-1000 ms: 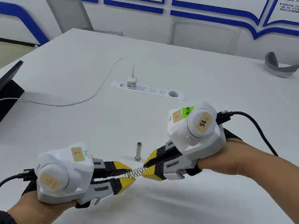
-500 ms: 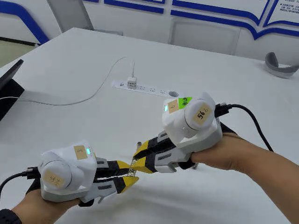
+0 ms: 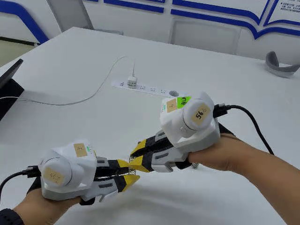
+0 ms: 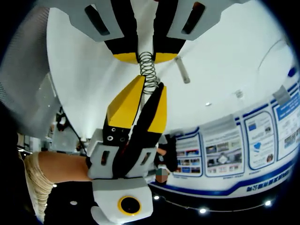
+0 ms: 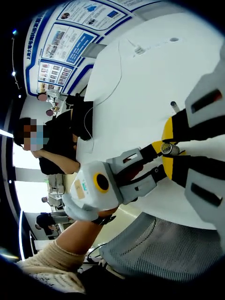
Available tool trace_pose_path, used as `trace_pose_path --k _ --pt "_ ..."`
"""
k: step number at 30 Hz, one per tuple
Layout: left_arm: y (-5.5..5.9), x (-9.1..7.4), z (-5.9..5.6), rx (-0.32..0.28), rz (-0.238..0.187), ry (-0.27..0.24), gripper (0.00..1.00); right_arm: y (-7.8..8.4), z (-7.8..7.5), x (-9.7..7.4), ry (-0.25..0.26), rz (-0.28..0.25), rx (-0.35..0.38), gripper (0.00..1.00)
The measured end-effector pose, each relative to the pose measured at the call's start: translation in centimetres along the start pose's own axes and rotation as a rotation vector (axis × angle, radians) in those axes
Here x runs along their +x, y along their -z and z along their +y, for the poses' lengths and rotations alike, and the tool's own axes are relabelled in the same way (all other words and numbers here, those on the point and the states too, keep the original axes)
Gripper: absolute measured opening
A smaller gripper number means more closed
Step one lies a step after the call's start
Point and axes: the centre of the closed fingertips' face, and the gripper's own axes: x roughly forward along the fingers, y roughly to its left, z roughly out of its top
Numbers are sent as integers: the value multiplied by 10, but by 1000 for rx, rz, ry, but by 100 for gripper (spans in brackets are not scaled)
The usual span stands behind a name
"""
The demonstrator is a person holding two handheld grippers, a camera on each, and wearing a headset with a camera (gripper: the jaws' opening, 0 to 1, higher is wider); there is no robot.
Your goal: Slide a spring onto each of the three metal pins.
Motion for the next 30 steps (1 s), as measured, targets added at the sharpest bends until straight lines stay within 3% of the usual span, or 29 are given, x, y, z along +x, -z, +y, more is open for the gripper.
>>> trace_pose_path --k 4,15,30 --pt "-1 0 3 1 -3 -10 13 -1 -3 -1 11 -5 8 11" --pt "4 -4 13 -54 6 -46 34 2 -13 -7 41 -3 24 11" --pt "7 -11 26 -122 6 -95 54 -4 -51 -26 148 -40 60 11"
